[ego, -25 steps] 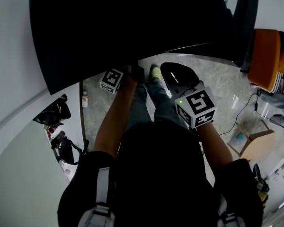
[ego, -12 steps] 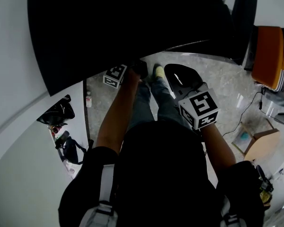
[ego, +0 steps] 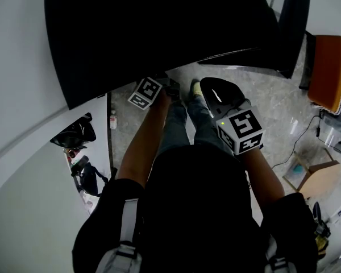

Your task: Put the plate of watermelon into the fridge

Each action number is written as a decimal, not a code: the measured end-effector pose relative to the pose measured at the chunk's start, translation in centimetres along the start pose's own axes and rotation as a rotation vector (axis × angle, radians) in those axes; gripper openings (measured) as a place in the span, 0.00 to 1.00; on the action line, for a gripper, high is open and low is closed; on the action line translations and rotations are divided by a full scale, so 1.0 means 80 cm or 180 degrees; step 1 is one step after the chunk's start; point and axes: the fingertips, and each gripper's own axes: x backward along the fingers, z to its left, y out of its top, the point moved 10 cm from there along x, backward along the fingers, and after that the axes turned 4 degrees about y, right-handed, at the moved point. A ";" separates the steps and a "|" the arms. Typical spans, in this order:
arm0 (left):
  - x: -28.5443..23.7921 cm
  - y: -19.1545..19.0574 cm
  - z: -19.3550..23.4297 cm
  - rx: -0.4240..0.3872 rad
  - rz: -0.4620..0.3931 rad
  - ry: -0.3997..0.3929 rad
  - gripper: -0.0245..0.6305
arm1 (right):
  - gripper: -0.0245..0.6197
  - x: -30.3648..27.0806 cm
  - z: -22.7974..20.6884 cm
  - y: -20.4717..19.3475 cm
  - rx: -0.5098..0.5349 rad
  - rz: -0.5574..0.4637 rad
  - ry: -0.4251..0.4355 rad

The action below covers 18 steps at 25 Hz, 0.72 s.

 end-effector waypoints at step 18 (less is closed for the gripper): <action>0.047 0.003 0.008 -0.1621 0.0736 -0.0180 0.57 | 0.07 -0.004 0.008 -0.002 0.0027 -0.0033 0.0029</action>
